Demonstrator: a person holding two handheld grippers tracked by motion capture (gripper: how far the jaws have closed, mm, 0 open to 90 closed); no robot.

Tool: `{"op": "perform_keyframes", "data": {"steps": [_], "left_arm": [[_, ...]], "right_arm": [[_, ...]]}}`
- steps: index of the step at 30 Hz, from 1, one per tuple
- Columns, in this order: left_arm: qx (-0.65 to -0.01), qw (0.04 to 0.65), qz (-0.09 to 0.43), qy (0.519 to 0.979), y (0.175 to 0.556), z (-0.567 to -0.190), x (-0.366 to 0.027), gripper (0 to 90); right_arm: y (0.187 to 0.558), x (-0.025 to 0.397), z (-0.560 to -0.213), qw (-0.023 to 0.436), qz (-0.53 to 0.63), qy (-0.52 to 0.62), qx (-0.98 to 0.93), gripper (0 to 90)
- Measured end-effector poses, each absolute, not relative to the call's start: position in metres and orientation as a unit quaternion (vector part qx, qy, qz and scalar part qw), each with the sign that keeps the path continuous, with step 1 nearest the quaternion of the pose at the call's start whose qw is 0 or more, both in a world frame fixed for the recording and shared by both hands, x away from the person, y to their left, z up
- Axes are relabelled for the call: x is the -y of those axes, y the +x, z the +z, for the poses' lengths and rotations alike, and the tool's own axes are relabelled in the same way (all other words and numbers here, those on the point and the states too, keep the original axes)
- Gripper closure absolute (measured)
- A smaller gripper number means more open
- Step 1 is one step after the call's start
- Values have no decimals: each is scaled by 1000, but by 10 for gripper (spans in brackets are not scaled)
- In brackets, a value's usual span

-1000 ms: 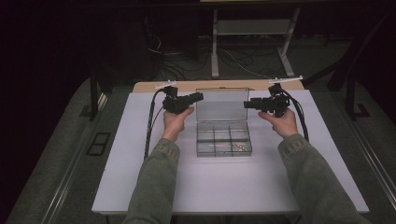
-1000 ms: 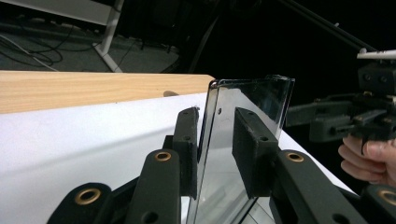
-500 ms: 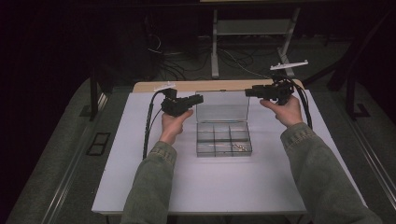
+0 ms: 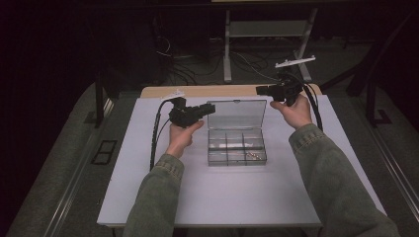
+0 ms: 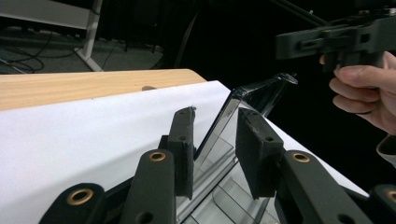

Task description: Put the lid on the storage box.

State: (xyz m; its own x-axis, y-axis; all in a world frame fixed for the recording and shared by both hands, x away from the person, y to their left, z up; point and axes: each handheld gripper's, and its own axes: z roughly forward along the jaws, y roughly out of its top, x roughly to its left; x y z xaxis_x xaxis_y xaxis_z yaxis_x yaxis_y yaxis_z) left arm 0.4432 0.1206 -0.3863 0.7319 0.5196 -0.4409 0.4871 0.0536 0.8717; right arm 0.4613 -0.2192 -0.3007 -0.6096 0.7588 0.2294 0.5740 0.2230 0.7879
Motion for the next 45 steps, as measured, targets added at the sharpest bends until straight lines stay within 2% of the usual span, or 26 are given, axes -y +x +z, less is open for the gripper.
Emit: {"op": "perform_keyframes", "data": {"steps": [18,35,45], "left_arm": [[-340,619,41,707,416,-386,-120,616],[-341,596,68,723,387,-391,-119,504],[-359,590,56,721,376,-400,-120,425]], "right_arm": [[444,203,-315,62,411,400,-817,893],[416,198,-339,36,440,392,-807,894],[403,201,-351,25,452,402,-796,893]]}}
